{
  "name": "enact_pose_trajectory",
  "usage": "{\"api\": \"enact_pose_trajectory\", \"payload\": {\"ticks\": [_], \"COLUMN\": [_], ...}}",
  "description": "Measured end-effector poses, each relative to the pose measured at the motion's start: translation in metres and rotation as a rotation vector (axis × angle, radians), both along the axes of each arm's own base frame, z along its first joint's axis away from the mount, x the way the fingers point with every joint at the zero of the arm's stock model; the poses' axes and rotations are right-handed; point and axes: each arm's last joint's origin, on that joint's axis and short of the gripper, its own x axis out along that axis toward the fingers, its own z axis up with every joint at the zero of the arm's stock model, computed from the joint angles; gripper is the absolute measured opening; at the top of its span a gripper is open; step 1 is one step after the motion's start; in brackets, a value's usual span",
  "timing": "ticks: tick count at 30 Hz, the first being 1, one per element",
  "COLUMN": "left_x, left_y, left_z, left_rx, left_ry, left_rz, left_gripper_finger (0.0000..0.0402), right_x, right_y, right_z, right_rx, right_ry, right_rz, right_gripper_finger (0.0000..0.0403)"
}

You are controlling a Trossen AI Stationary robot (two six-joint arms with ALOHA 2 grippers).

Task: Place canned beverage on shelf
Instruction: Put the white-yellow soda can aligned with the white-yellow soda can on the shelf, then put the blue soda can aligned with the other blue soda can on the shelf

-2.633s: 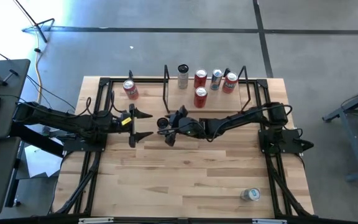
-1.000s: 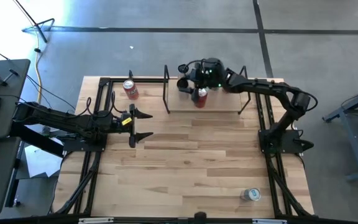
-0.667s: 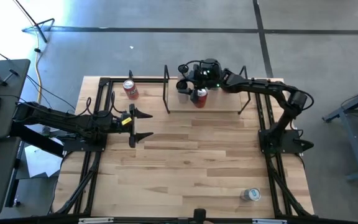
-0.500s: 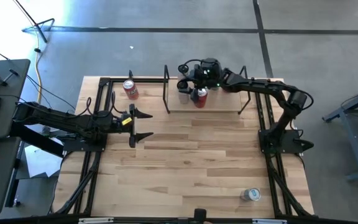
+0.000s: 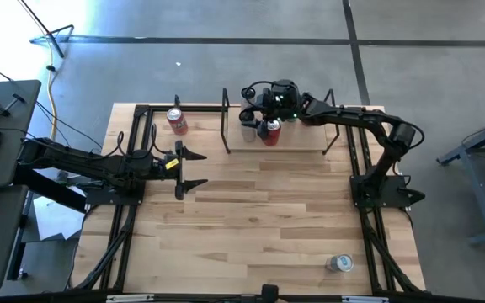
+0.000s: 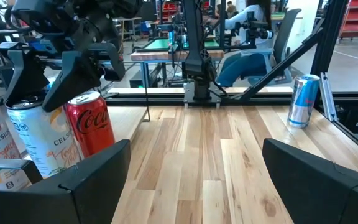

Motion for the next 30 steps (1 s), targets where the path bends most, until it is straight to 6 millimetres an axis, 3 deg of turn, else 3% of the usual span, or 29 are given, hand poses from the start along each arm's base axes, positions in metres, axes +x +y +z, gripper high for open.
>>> {"api": "enact_pose_trajectory", "payload": {"ticks": [6, 18, 30], "left_x": [0.000, 0.000, -0.001], "left_y": [0.000, 0.000, 0.006], "left_z": [0.000, 0.000, 0.001], "left_rx": [0.000, -0.016, -0.048], "left_ry": [0.000, -0.001, -0.023], "left_rz": [0.000, 0.002, 0.209], "left_gripper_finger": [0.0353, 0.0353, 0.0345], "right_x": [0.004, 0.005, 0.015], "right_y": [0.005, 0.006, 0.009], "right_z": [0.000, 0.004, 0.050], "right_rx": [-0.037, -0.047, -0.088], "right_ry": [0.015, 0.011, -0.005], "right_rz": [-0.056, -0.078, -0.054], "right_gripper_finger": [0.0269, 0.0276, 0.0277]}}
